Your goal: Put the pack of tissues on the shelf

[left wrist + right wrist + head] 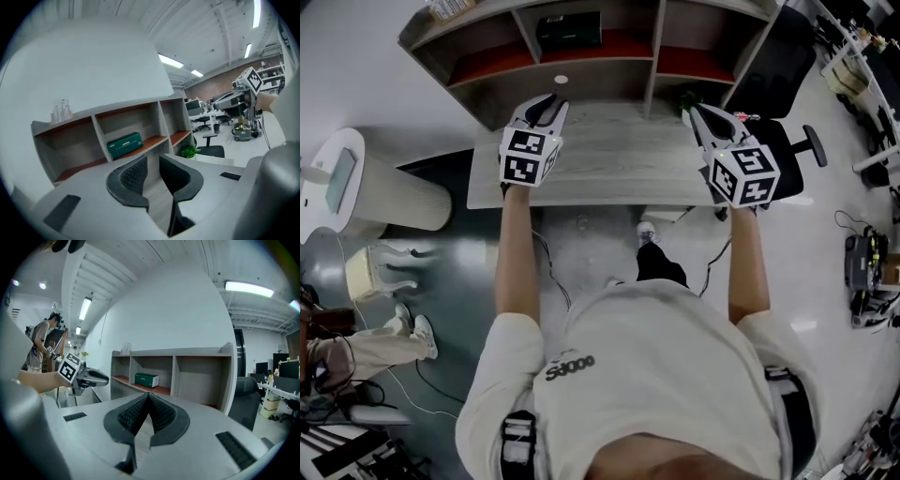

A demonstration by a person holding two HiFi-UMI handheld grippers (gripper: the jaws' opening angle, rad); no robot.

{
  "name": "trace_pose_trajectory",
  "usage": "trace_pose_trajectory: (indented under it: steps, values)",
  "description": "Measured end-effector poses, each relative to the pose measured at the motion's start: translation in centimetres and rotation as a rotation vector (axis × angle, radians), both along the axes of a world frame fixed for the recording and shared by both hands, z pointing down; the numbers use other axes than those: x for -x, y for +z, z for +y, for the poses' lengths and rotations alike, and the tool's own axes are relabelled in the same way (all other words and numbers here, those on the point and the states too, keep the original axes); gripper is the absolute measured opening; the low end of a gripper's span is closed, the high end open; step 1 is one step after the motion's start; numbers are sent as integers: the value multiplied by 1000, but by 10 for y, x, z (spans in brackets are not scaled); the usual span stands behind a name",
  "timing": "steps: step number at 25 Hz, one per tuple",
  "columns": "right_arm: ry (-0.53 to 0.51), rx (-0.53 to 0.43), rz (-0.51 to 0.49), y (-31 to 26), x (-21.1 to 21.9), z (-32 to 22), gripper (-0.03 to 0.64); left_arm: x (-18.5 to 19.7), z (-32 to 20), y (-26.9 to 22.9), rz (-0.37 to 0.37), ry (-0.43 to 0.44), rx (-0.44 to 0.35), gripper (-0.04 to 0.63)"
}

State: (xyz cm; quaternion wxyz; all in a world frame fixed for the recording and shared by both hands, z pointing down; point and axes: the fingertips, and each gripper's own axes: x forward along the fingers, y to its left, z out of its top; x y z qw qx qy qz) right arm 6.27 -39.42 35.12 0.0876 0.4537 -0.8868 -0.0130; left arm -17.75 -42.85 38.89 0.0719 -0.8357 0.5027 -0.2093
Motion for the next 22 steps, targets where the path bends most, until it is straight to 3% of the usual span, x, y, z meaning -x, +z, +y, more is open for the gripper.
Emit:
trace_pose_trajectory:
  steps: [6, 14, 22]
  values:
    - [-11, -41, 34, -8, 26, 56, -3, 21, 74, -3, 84, -9, -27, 21]
    - [-44, -99, 23, -33, 47, 106, -3, 24, 139, -29, 87, -5, -86, 18]
    - [-49, -166, 102, -53, 54, 144, -3, 11, 190, -52, 90, 19, -139, 18]
